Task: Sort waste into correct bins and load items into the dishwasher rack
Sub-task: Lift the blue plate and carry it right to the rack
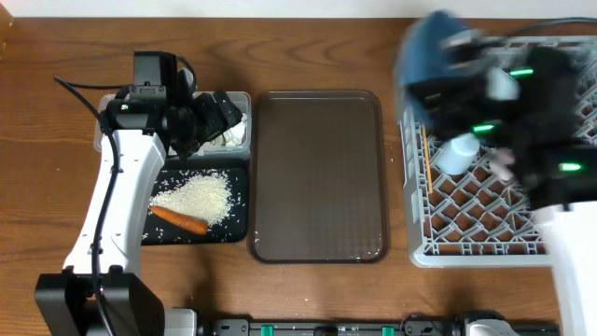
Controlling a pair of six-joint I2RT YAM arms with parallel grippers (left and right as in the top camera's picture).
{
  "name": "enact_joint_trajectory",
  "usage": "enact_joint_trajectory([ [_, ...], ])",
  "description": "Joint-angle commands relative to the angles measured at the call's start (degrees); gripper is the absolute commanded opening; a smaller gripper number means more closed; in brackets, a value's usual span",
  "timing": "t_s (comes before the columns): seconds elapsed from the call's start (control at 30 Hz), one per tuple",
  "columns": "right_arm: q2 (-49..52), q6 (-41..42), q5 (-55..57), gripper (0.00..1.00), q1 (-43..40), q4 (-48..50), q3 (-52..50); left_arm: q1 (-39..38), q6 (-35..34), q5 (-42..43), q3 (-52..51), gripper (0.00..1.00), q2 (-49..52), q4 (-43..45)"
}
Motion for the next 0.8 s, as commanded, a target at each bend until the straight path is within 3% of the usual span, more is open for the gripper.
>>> enact_joint_trajectory([
  [0.0,0.8,0.1,-25.1,0.01,-15.9,2.7,0.9,0.3,1.0,-0.5,0.0,0.95,0.1,-0.1],
  [0.17,8.9,0.3,-46.3,0.01,-34.9,12.4,0.9,0.3,1.0,-0.5,0.0,0.95,0.1,-0.1],
  [0.3,16.4,1.2,-47.4,0.01,-41.2,14.2,0.9,0.3,1.0,-0.5,0.0,0.95,0.1,-0.1],
  [0.57,30.8,1.5,-47.4,0.01,-45.2,23.5,0.9,0.3,1.0,-0.5,0.0,0.95,0.1,-0.1],
  [0.77,35.9,1.6,-47.4,0.01,-44.9,25.3,0.9,0.3,1.0,-0.5,0.0,0.95,0.1,-0.1],
])
